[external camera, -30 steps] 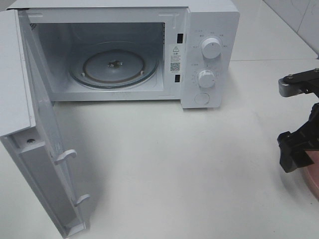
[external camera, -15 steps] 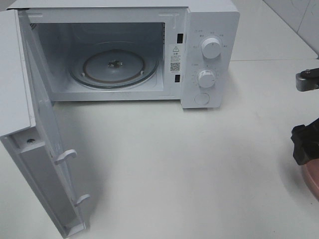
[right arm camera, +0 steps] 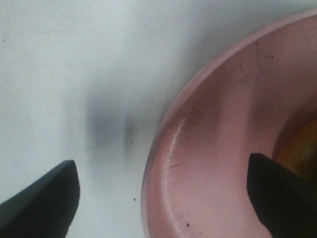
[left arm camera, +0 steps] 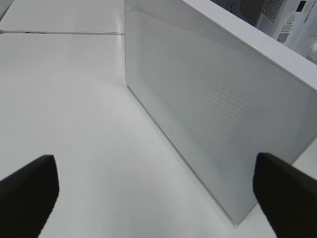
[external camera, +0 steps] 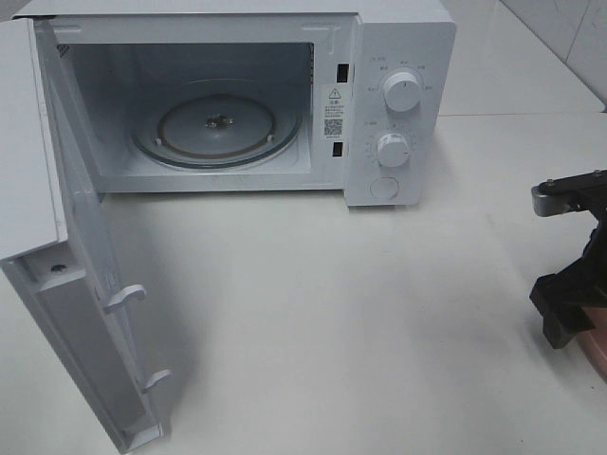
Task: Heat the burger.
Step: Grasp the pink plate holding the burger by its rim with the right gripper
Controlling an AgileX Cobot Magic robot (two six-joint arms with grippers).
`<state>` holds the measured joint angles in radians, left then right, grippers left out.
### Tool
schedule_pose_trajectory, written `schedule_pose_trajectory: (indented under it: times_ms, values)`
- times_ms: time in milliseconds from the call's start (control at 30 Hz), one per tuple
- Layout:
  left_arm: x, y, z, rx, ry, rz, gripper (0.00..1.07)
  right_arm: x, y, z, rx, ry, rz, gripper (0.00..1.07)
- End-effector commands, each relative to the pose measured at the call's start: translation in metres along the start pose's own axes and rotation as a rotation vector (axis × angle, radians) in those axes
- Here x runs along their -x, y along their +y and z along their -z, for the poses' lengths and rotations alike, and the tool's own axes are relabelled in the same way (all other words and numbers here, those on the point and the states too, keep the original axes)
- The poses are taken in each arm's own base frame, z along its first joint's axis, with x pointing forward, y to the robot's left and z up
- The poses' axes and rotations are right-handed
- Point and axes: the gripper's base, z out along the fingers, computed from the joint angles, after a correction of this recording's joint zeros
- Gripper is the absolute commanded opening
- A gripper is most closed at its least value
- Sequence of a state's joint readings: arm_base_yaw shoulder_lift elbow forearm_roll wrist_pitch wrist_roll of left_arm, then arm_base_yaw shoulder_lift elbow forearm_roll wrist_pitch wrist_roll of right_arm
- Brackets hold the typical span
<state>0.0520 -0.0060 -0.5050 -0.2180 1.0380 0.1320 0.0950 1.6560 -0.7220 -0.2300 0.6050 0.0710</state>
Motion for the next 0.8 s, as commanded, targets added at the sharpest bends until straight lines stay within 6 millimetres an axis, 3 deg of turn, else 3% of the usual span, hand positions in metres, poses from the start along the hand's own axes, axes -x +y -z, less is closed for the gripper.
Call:
schedule_pose_trajectory:
  times_ms: [33, 467, 667, 733, 767, 800]
  values:
    - [-0.001, -0.001, 0.003, -0.004, -0.027, 0.007, 1.0, 0.001, -0.001, -0.007, -0.008, 0.009, 0.004, 0.86]
    - [-0.001, -0.001, 0.003, -0.004, -0.027, 0.007, 1.0, 0.006, 0.003, -0.034, 0.002, 0.049, 0.015, 0.82]
    - [-0.001, -0.001, 0.003, -0.004, -0.027, 0.007, 1.0, 0.006, 0.003, -0.038, -0.008, 0.058, 0.022, 0.65]
    - [-0.001, -0.001, 0.003, -0.004, -0.027, 0.007, 1.0, 0.007, 0.002, -0.038, -0.011, 0.056, 0.004, 0.48]
    - [-0.001, -0.001, 0.003, -0.004, -0.027, 0.007, 1.0, 0.007, 0.002, -0.038, -0.011, 0.056, 0.004, 0.48]
    - [-0.001, -0.001, 0.003, -0.004, -0.027, 0.007, 1.0, 0.007, 0.002, -0.038, -0.015, 0.054, -0.007, 0.36]
